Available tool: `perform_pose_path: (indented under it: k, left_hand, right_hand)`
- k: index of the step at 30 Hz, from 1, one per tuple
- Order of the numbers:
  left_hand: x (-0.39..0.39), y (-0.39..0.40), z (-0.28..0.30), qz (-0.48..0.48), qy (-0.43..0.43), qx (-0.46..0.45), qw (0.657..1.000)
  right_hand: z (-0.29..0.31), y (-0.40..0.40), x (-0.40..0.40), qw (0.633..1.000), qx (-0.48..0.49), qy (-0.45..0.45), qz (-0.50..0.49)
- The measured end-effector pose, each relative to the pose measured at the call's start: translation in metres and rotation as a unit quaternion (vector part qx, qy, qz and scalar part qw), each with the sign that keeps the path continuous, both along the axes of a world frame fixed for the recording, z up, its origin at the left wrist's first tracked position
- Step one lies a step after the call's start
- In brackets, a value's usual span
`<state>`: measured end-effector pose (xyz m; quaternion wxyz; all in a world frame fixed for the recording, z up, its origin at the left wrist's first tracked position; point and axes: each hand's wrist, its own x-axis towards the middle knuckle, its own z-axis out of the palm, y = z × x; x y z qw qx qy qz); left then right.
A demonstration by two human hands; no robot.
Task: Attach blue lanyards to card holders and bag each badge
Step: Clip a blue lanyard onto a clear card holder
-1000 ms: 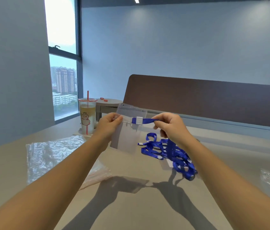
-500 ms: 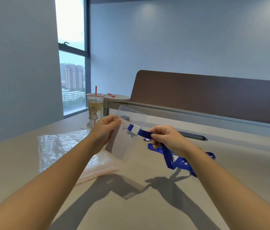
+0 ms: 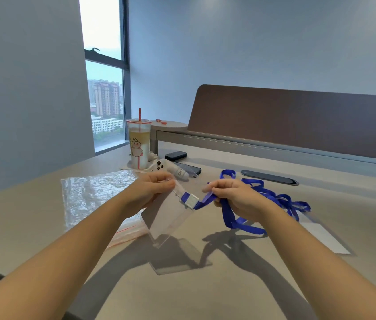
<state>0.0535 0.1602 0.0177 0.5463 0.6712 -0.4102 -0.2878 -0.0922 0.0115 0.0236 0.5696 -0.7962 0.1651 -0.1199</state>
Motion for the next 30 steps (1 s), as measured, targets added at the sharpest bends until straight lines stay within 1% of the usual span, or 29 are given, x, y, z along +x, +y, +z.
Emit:
perform_pose_path:
  k: [5,8,12,15,18,22,25,28,30]
  left_hand:
    - [-0.011,-0.008,0.002,-0.038,-0.065,0.030,0.997]
    - [-0.014,-0.012,0.003,-0.054,-0.098,0.026,0.993]
    - [-0.015,-0.013,0.003,-0.065,-0.134,0.028,0.988]
    - [-0.016,-0.014,0.003,-0.084,-0.167,0.051,0.981]
    - [-0.017,-0.017,0.003,-0.117,-0.172,0.080,0.975]
    - [-0.019,-0.023,0.004,-0.134,-0.178,0.109,0.969]
    - [-0.022,-0.026,0.003,-0.150,-0.194,0.113,0.963]
    - [-0.023,-0.028,0.001,-0.161,-0.176,0.120,0.964]
    - [-0.024,-0.031,-0.001,-0.161,-0.177,0.136,0.961]
  right_hand:
    - [0.002,0.000,0.001,0.999,-0.028,-0.014,-0.016]
    - [0.001,-0.002,0.001,0.998,-0.033,-0.023,-0.040]
    - [-0.001,-0.005,0.003,0.998,-0.003,-0.025,-0.050]
    - [-0.001,-0.006,0.003,0.999,0.023,0.002,-0.031]
    - [0.000,-0.007,0.001,0.998,0.040,0.037,-0.012]
    - [0.002,-0.007,0.000,0.998,0.053,0.045,-0.005]
    - [0.006,-0.007,-0.001,0.998,0.029,0.061,0.002]
    - [0.007,-0.003,-0.001,0.998,0.004,0.066,0.004]
    - [0.007,0.000,-0.001,0.998,-0.030,0.059,0.004]
